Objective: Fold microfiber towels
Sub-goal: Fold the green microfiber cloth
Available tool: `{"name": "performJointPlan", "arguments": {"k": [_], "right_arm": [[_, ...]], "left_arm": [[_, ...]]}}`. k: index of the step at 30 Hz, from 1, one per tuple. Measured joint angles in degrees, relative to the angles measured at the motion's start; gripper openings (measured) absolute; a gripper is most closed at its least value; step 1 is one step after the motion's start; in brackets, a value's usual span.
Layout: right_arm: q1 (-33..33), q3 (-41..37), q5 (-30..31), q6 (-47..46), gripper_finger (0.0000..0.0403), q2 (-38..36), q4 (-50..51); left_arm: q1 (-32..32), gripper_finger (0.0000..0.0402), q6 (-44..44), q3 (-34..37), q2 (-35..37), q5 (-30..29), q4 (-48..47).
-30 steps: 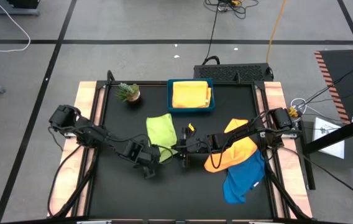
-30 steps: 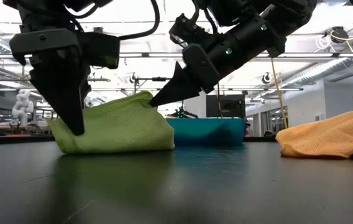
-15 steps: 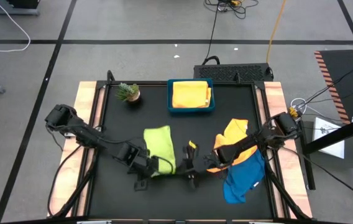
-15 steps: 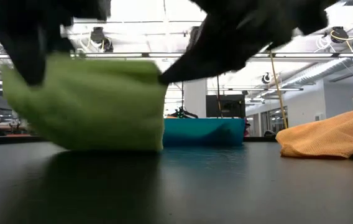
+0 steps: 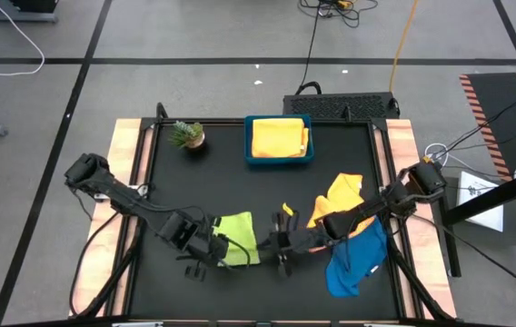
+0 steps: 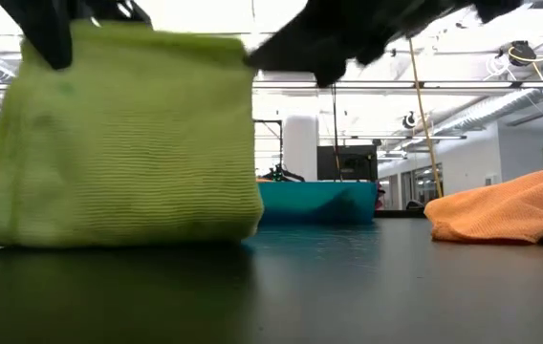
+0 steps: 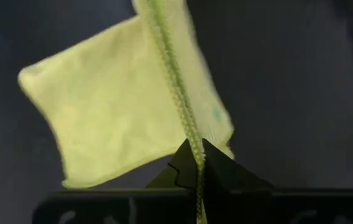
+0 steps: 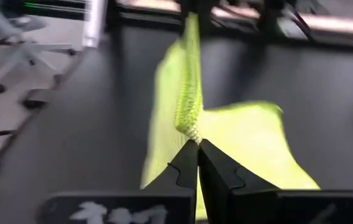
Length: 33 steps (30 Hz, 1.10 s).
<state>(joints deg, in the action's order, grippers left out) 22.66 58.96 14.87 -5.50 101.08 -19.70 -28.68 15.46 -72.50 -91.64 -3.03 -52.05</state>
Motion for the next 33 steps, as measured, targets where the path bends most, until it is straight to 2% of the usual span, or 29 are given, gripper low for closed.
{"name": "performJointPlan", "arguments": {"k": [4,9,14,18,23,25,33], "right_arm": [[-3.80,-0.31,0.13,-4.28,0.0000,0.70,2.65],[-7.97,-0.83,-0.16,-6.02,0.0000,3.31,2.52],[-11.10,-0.85,-2.97,-6.08,0.0000,6.74,0.63],[-13.25,-0.88,-3.14,-7.18,0.0000,8.95,-0.07],[-15.40,-0.91,-3.28,-7.05,0.0000,11.09,-2.99],[-16.15,-0.92,-5.43,-6.94,0.0000,11.61,-4.00],[-16.67,-0.90,-6.11,-4.56,0.0000,11.06,-7.22]], "left_arm": [[3.34,0.0013,-2.54,3.52,-0.02,-0.19,-0.25],[8.92,0.0004,-5.70,10.04,-0.02,-0.24,1.70],[14.65,0.0020,-8.76,16.02,-0.02,0.50,6.51],[18.06,0.0015,-10.36,19.23,-0.02,0.89,10.46],[20.71,0.0005,-10.83,20.36,-0.02,0.88,10.86],[21.22,0.0004,-10.83,19.96,-0.02,1.49,9.68],[19.75,0.0013,-6.24,16.89,1.20,1.62,2.63]]}}
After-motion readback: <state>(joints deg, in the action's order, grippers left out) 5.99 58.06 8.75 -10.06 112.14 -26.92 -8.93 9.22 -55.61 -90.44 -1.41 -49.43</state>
